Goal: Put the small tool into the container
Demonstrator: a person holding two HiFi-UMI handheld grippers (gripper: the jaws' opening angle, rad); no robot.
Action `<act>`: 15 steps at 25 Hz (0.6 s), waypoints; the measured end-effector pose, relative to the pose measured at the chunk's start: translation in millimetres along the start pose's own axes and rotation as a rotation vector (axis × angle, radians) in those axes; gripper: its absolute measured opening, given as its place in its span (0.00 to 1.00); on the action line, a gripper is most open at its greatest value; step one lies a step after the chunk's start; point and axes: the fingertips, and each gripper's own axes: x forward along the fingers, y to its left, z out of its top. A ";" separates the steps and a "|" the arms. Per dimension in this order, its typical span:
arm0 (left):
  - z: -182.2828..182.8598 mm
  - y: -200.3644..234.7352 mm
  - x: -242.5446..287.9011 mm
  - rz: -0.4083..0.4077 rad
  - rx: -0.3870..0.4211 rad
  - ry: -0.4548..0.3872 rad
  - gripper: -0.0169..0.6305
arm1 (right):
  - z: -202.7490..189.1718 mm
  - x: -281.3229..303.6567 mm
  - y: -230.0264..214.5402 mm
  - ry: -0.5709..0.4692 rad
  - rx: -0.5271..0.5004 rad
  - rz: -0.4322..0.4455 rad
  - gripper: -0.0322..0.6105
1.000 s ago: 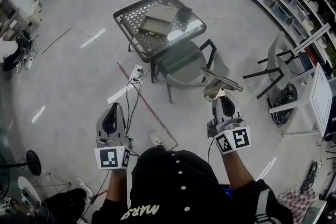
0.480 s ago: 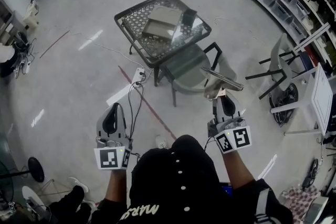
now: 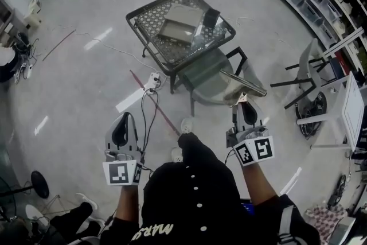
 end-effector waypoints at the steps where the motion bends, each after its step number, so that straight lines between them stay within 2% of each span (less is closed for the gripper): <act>1: -0.3 2.7 5.9 0.003 0.001 0.002 0.08 | -1.0 6.9 -2.6 -0.001 0.003 -0.002 0.08; 15: 11.6 45.2 125.2 0.030 0.028 -0.004 0.08 | -4.9 130.7 -47.5 -0.014 0.013 0.027 0.08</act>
